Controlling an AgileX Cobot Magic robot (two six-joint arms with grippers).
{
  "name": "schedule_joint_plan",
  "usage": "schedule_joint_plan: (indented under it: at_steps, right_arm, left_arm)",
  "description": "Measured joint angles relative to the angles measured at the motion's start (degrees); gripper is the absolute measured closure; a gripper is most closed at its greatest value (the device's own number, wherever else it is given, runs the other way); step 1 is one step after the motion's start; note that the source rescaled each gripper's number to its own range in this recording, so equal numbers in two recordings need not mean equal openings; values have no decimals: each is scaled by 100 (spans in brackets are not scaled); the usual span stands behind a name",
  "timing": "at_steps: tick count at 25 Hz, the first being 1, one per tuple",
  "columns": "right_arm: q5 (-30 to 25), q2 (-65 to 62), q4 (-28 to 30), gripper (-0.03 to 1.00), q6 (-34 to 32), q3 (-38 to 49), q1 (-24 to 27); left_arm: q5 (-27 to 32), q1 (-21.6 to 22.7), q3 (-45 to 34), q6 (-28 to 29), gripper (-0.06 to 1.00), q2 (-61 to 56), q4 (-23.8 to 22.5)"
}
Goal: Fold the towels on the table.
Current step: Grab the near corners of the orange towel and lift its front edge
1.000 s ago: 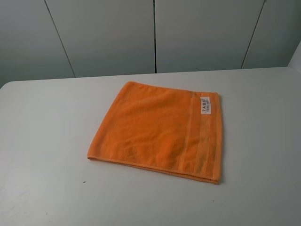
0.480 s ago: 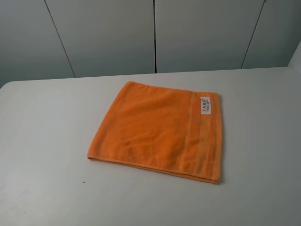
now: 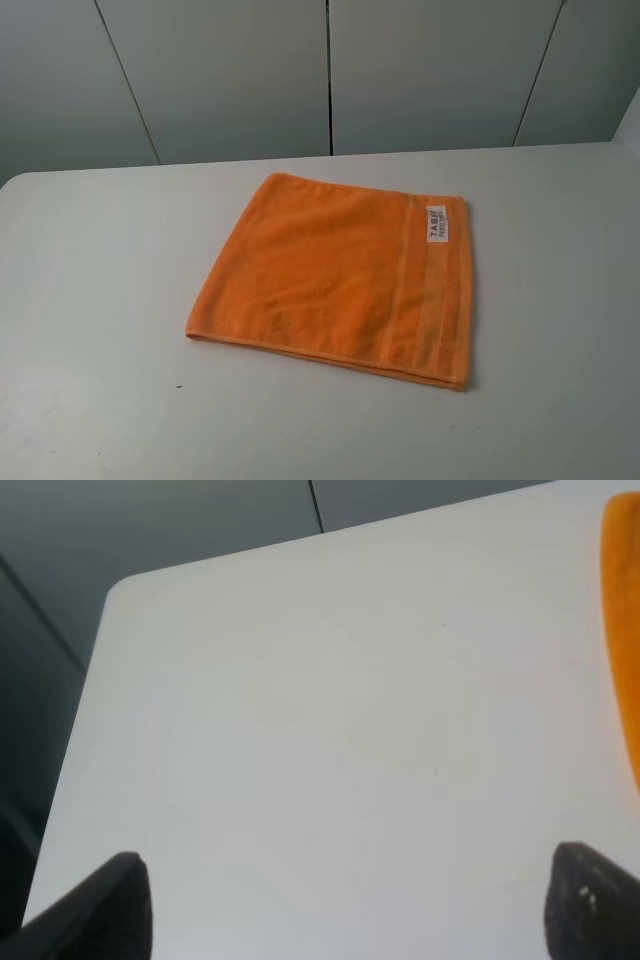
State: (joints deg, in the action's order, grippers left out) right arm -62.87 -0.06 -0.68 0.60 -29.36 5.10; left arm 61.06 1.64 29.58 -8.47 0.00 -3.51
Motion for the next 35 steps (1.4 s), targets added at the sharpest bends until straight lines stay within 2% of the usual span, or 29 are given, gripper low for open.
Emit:
schedule_joint_plan:
  at_steps: [11, 13, 17, 23, 26, 30, 35]
  right_arm:
    - [0, 0, 0, -1, 0, 0, 0]
    - [0, 0, 0, -1, 0, 0, 0]
    - [0, 0, -11, -1, 10, 0, 0]
    - [0, 288, -425, -1, 660, 0, 0]
    - [291, 985, -823, -1, 1371, -78, -42]
    - [1008, 2188, -1564, -3, 2330, -293, -261]
    - [1153, 4122, -2260, -3, 3585, -611, -689]
  left_arm:
    - [-46, 0, 23, -67, -6, 0, 214]
    - [-249, 0, 48, -67, -6, 0, 278]
    - [-824, 0, 93, -67, -6, 58, 763]
    - [-1759, 0, 96, -132, -6, 1599, 1256]
    - [-2113, 0, 239, -633, -6, 2811, 1728]
    - [-2081, 0, 677, -1504, -6, 4513, 2435]
    - [-2024, 0, 1221, -3002, -6, 6552, 3499]
